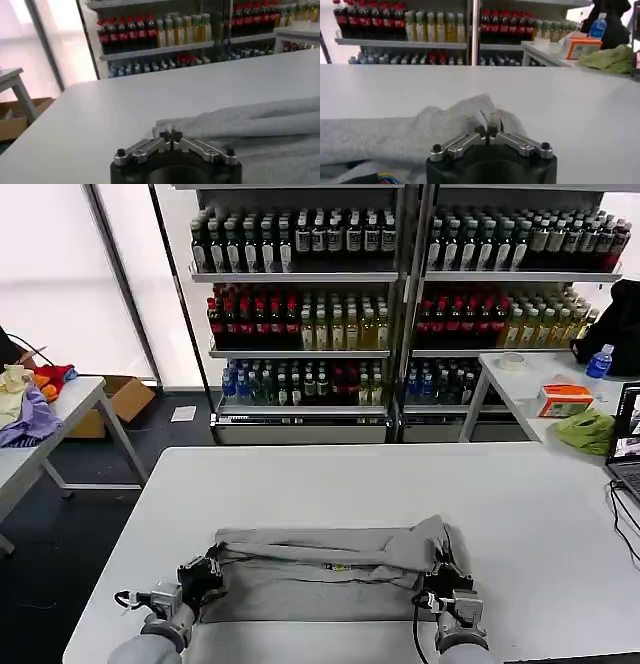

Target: Fold and organize the clothes.

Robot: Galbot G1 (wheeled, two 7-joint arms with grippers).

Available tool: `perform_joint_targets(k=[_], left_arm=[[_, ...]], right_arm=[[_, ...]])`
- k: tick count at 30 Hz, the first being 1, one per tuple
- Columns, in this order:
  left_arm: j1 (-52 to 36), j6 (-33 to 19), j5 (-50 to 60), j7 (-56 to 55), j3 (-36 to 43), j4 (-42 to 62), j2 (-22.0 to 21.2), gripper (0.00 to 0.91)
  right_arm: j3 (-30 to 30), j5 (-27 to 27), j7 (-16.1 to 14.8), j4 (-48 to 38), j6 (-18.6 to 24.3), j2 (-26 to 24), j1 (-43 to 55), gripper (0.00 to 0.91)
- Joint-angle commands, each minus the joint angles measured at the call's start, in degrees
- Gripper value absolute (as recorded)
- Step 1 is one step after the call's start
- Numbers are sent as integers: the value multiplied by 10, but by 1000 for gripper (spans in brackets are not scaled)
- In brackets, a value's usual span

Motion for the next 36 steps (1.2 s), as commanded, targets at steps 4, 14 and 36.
perform_joint_targets(k=[4, 14, 36], left_arm=[[26, 3, 18, 3, -7, -23, -1, 0], [19, -5, 37, 7, -12, 4, 1, 0], [20, -2, 27, -13, -14, -104, -36, 907]], right_arm=[[1, 0, -1, 6, 5, 0, -19, 0], [-3, -14, -2, -32, 5, 2, -13, 0], [23, -12, -8, 86, 8, -7, -61, 907]])
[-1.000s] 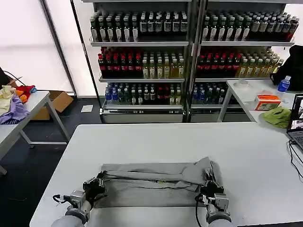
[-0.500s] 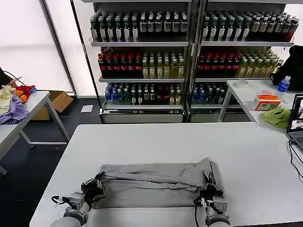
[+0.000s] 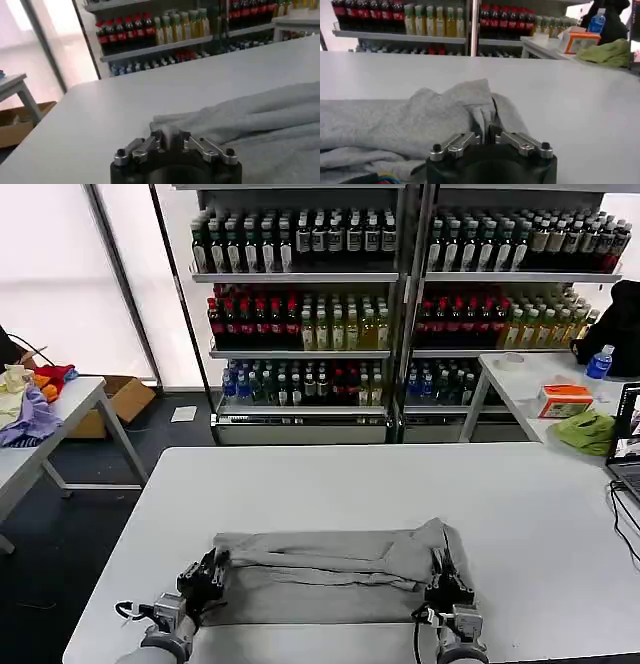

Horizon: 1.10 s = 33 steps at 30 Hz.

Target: Fold and organize the clothes.

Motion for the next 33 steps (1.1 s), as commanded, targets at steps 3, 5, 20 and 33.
perform_joint_targets(k=[3, 5, 20, 33], left_arm=[[-3, 6, -23, -25, -25, -84, -37, 907], [-1, 8, -33, -33, -28, -72, -43, 907], [5, 29, -93, -62, -37, -10, -93, 907], [13, 19, -71, -53, -37, 14, -102, 736]], right_arm=[[33, 14, 10, 114, 2, -4, -34, 907], [41, 18, 10, 125, 1, -4, -35, 907], [49, 14, 15, 188, 1, -6, -23, 907], [41, 14, 16, 191, 2, -7, -26, 907]])
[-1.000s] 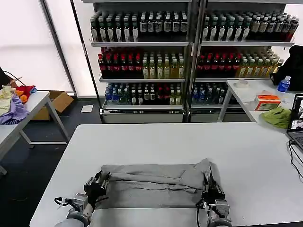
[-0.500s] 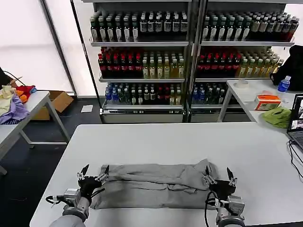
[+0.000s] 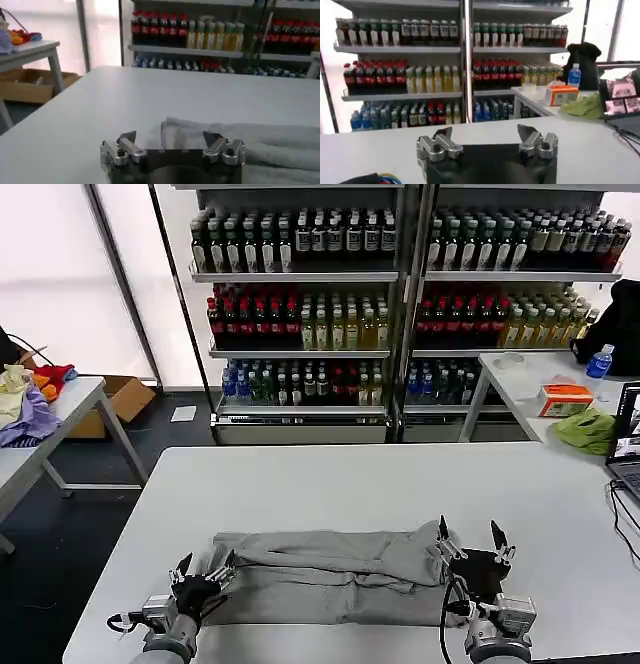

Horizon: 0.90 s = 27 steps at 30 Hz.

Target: Fold and organize the clothes.

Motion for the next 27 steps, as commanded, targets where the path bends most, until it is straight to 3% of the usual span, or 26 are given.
perform_joint_targets(k=[1, 4, 5, 27], left_arm=[[5, -4, 2, 2, -1, 22, -12, 685], [8, -9, 7, 5, -1, 29, -15, 242], [9, -12, 9, 7, 0, 29, -15, 20], [1, -90, 24, 47, -13, 52, 3, 0]], right_arm=[[0, 1, 1, 13, 1, -1, -1, 907], [-2, 2, 1, 10, 1, 0, -2, 907], [-3, 2, 1, 9, 0, 0, -1, 907], [-2, 9, 8, -1, -11, -1, 21, 907]])
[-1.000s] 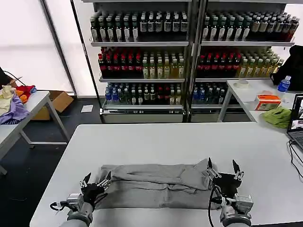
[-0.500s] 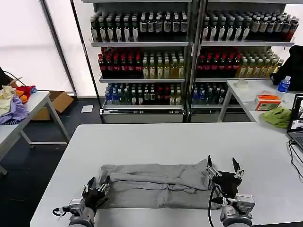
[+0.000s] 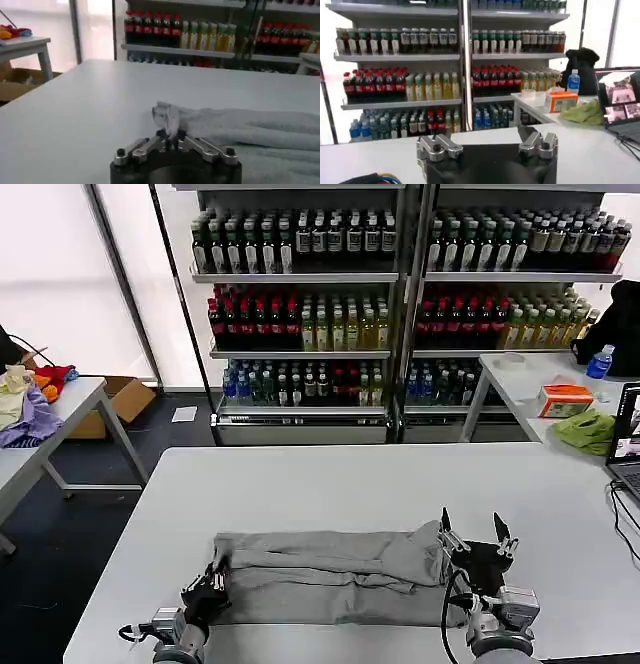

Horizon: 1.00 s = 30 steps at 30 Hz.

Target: Fold and organize the clothes.

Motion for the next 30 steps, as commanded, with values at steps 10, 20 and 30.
perform_joint_targets(k=[10, 20, 30], left_arm=[[-25, -40, -53, 24, -249, 54, 229, 0], [-28, -37, -62, 61, -326, 169, 362, 0], [-14, -12, -51, 55, -233, 51, 260, 0]], right_arm=[[-21, 2, 0, -3, -16, 3, 19, 907], [-30, 2, 1, -5, -19, 9, 25, 907], [-17, 2, 0, 9, -12, 6, 0, 907]])
